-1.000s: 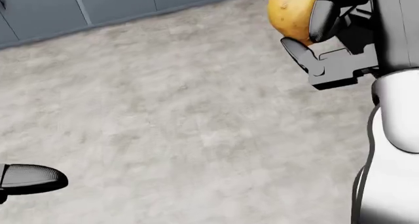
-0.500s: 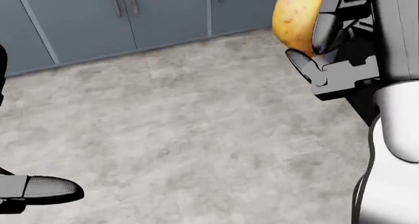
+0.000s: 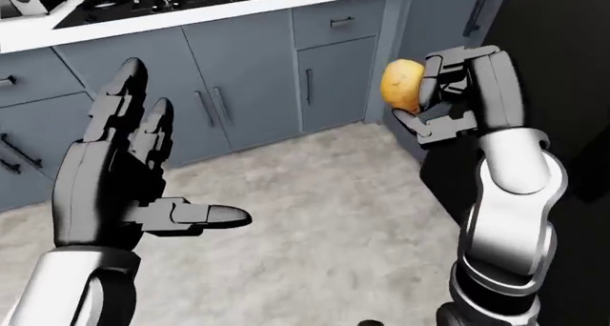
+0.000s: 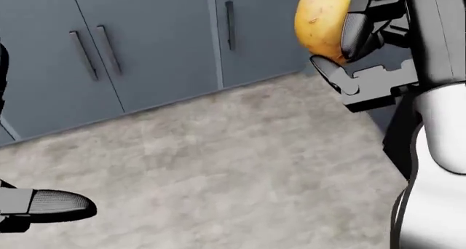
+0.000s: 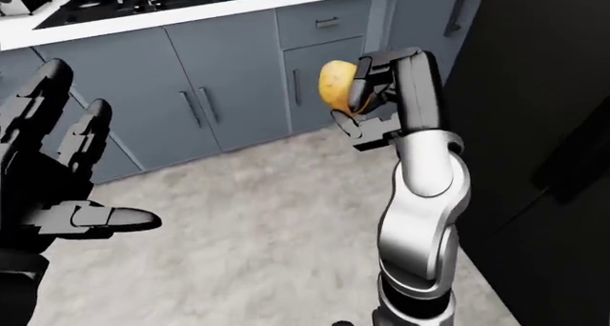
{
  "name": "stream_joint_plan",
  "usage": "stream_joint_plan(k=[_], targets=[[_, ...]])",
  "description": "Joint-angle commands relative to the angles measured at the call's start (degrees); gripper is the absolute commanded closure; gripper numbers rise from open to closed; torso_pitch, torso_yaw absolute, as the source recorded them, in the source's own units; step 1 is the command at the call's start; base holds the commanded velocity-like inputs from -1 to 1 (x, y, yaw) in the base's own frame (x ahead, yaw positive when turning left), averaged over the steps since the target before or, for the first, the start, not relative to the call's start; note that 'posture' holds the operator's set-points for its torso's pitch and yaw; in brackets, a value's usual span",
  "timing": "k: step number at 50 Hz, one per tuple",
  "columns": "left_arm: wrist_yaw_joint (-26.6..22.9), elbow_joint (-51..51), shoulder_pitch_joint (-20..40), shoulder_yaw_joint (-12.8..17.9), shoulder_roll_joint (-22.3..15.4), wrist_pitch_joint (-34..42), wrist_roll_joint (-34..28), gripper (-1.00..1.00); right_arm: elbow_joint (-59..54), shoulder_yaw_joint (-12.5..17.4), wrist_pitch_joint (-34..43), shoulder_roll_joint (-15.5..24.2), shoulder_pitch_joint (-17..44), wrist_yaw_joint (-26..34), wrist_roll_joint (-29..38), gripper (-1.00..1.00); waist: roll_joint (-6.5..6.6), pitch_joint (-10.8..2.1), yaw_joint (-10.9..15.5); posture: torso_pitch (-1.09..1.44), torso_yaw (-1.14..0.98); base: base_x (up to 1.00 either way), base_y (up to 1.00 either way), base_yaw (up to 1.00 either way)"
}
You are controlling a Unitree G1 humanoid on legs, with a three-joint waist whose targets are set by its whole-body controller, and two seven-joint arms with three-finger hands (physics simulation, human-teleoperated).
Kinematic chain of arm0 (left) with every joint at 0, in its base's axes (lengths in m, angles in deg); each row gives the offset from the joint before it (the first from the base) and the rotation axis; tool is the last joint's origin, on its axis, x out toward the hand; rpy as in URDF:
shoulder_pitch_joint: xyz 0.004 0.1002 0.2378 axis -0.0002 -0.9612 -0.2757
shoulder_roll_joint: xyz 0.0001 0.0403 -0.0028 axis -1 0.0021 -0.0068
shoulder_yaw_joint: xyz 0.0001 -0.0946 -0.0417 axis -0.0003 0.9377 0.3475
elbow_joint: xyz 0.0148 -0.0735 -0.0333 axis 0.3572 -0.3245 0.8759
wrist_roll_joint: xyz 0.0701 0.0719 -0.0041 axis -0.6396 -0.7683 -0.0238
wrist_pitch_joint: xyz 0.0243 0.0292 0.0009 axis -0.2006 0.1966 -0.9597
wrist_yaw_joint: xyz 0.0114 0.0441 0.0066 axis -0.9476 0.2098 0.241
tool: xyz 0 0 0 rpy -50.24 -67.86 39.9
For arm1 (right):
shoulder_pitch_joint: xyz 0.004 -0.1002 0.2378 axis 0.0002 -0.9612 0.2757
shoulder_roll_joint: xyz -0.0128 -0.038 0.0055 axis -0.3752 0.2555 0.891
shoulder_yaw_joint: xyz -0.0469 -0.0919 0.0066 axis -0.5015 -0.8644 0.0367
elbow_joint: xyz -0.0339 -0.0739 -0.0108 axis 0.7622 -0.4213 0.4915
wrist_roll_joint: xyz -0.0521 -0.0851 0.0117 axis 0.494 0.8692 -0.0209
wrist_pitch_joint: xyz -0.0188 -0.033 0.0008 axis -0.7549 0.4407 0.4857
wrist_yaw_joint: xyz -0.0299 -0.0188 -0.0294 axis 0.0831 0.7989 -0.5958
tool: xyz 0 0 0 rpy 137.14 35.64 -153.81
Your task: Pick the potato from the oven and place it on the plate on the counter.
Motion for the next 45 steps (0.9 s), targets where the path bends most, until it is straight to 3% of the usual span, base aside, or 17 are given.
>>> stream_joint_plan(k=[1, 3, 5, 6, 11, 15, 18, 19, 22, 26, 29, 31, 32, 33, 34, 42, 45], targets=[[0.0, 0.9, 0.4, 0.8, -0.6, -2.5, -0.4, -1.00, 2.1, 0.4, -2.0, 0.0, 2.1, -1.0, 0.4, 1.00, 0.36, -0.41, 0.4, 0.20, 0.00, 0.95, -0.04, 0.00], [-0.7, 0.9, 0.2, 0.4, 0.3, -2.3, -1.6, -1.00, 1.9, -0.1, -1.8, -0.1, 2.6, -1.0, 0.6, 1.00, -0.13, -0.91, 1.1, 0.20, 0.00, 0.68, 0.00, 0.00], [-1.2, 0.9, 0.4, 0.9, 0.7, -1.9, -1.7, -1.00, 2.0, 0.3, -0.7, -0.6, 3.6, -1.2, 0.0, 1.00, -4.90, -2.87, -0.2, 0.20, 0.00, 0.00, 0.00, 0.00], [-1.0, 0.9, 0.4, 1.1, 0.3, -2.0, -1.3, -1.00, 2.2, 0.0, -0.3, -0.4, 3.7, -1.1, 0.1, 1.00, -9.78, -2.07, -1.3, 0.20, 0.00, 0.00, 0.00, 0.00], [-1.2, 0.9, 0.4, 2.3, 0.3, -2.0, -0.8, -1.00, 2.2, -0.6, 0.0, -0.4, 4.0, -0.5, -0.1, 1.00, -5.58, 1.35, -1.7, 0.20, 0.00, 0.29, 0.00, 0.00], [-1.1, 0.9, 0.5, 3.3, 0.0, -1.7, 0.1, -1.00, 1.8, -0.8, -0.2, -0.6, 4.4, -0.4, 0.2, 1.00, -3.20, 0.16, -1.3, 0.20, 0.00, 0.50, 0.00, 0.00], [-1.3, 0.9, 0.8, 3.0, 0.4, -1.4, -0.4, -1.00, 1.5, -0.6, 0.5, 0.1, 6.2, 0.5, 0.8, 1.00, 3.98, -2.44, -0.9, 0.20, 0.00, 0.51, -0.05, 0.00], [-1.8, 0.9, 0.8, 2.9, 1.0, -1.3, -1.0, -1.00, 1.8, -0.5, 0.7, 0.1, 6.2, 0.6, 0.8, 1.00, 0.95, 0.52, -1.2, 0.20, 0.00, 0.50, -0.10, 0.00], [-2.0, 0.9, 1.0, 3.0, 1.0, -0.9, -1.1, -1.00, 2.0, -0.4, 0.6, 0.1, 5.9, 0.6, 0.8, 1.00, 1.62, -0.83, -0.8, 0.20, 0.00, 0.51, -0.14, 0.00], [-2.5, 0.9, 1.6, 3.1, 1.4, 0.0, -1.7, -1.00, 1.6, -0.3, 0.1, 0.2, 6.6, 0.3, 0.6, 1.00, 0.25, -0.81, -0.7, 0.20, 0.00, 0.50, -0.19, 0.00], [-2.9, 0.9, 1.5, 3.7, 1.3, 0.2, -1.5, -1.00, 1.3, -0.5, -0.5, 0.0, 6.5, 0.0, 0.6, 1.00, -1.73, -0.92, -0.3, 0.20, 0.00, 0.48, -0.17, 0.00], [-3.1, 0.9, 2.6, 4.6, 1.6, 1.7, -1.1, -1.00, 1.0, -0.7, -0.4, 0.1, 7.4, 0.1, 1.0, 1.00, -5.64, -1.61, -0.6, 0.20, 0.00, 0.48, -0.16, 0.00], [-3.6, 0.9, 2.4, 4.6, 1.9, 1.6, -1.6, -1.00, 0.9, -0.8, -0.6, 0.1, 7.4, 0.0, 1.1, 1.00, -6.12, -2.02, -0.3, 0.20, 0.00, 0.48, -0.16, 0.00], [-4.7, 0.9, 1.7, 4.6, 2.6, 1.3, -2.8, -1.00, 1.0, -0.9, -0.7, 0.0, 7.4, 0.1, 1.3, 1.00, -5.02, 1.16, -0.5, 0.20, 0.00, 0.48, -0.16, 0.00], [-6.2, 0.9, 0.9, 4.0, 3.4, 1.0, -4.8, -1.00, 0.9, -1.0, -0.7, -0.1, 7.3, 0.1, 1.6, 1.00, -5.22, 1.33, -1.3, 0.20, 0.00, 0.48, -0.16, 0.00], [-5.6, 0.9, 1.1, 4.3, 3.2, 0.9, -3.7, -1.00, 1.9, -1.3, -1.5, -1.2, 6.3, 0.8, 2.4, 1.00, -3.55, 0.03, -1.2, 0.20, 0.00, 0.48, -0.09, 0.00], [-4.9, 0.9, 0.9, 4.7, 2.5, 0.5, -2.5, -1.00, 2.2, -1.0, -1.7, -1.2, 6.4, 0.8, 2.2, 1.00, -0.39, -0.79, -1.0, 0.20, 0.00, 0.39, 0.00, 0.00]])
